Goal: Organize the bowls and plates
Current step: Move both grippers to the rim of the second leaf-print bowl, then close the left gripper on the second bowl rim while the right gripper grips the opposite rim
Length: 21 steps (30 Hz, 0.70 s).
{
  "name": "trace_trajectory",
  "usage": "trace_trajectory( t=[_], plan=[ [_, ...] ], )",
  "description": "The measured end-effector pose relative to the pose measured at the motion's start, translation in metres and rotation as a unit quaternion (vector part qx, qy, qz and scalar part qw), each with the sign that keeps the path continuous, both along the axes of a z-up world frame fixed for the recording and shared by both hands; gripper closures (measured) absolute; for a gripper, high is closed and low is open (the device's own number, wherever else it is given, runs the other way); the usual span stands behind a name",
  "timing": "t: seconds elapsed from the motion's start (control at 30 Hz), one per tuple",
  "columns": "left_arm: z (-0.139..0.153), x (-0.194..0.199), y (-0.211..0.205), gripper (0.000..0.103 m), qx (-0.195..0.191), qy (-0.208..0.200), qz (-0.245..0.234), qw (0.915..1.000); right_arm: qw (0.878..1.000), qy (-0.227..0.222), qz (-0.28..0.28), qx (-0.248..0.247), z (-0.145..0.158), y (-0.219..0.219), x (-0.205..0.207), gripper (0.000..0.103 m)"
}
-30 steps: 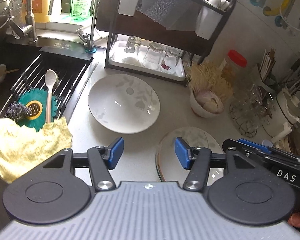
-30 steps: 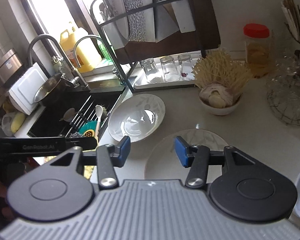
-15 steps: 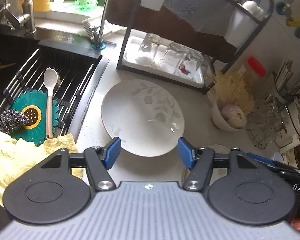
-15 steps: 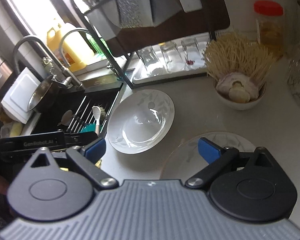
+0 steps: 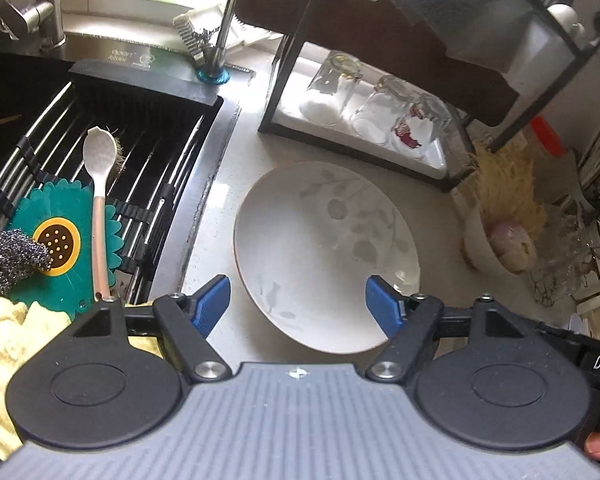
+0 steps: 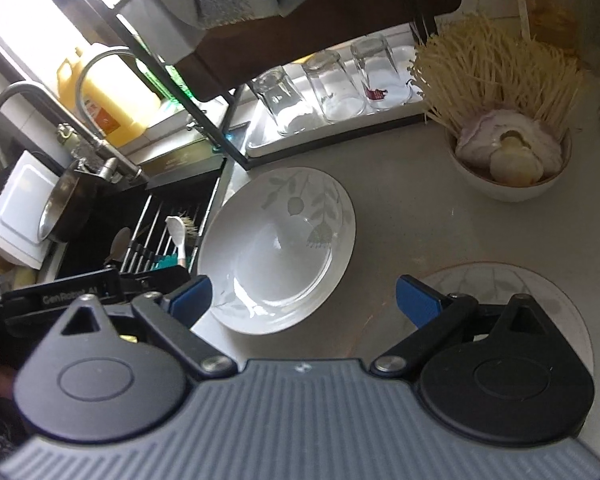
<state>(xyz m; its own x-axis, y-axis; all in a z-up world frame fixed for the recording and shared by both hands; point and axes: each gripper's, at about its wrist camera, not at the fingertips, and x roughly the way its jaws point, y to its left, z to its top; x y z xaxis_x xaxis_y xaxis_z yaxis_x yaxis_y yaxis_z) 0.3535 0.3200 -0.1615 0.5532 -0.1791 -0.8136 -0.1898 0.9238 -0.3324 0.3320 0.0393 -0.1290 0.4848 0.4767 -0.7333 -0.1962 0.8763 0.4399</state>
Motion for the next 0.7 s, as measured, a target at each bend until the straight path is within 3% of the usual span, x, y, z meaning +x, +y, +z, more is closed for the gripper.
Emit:
trace_trajectory(
  t=[0.1,0.23,0.4,0.47,0.63,0.7],
  plan=[
    [-0.011,0.014,0.008,0.025,-0.009,0.014,0.003,0.9999,1.0,0.005,-0.001,-0.002,-0.005,0.005,0.012,0.004],
    [-0.024,0.031,0.016,0.033,-0.013,0.029,0.0,0.9995,1.0,0.014,0.005,-0.009,-0.013,0.014,0.029,0.017],
    [-0.024,0.051,0.014,0.039,0.039,0.024,-0.021,0.9987,0.999,0.026,0.003,-0.03,-0.024,0.024,0.049,0.031],
    [-0.029,0.059,0.019,0.046,0.026,0.029,-0.022,0.999,0.999,0.03,0.004,-0.041,-0.028,0.028,0.055,0.037],
    [-0.041,0.073,0.027,0.054,0.021,0.04,-0.019,0.9988,0.997,0.052,0.002,-0.056,-0.042,0.029,0.07,0.039],
    [-0.048,0.078,0.031,0.059,0.011,0.051,-0.019,0.9985,0.996,0.061,-0.001,-0.062,-0.046,0.029,0.074,0.046]
  ],
)
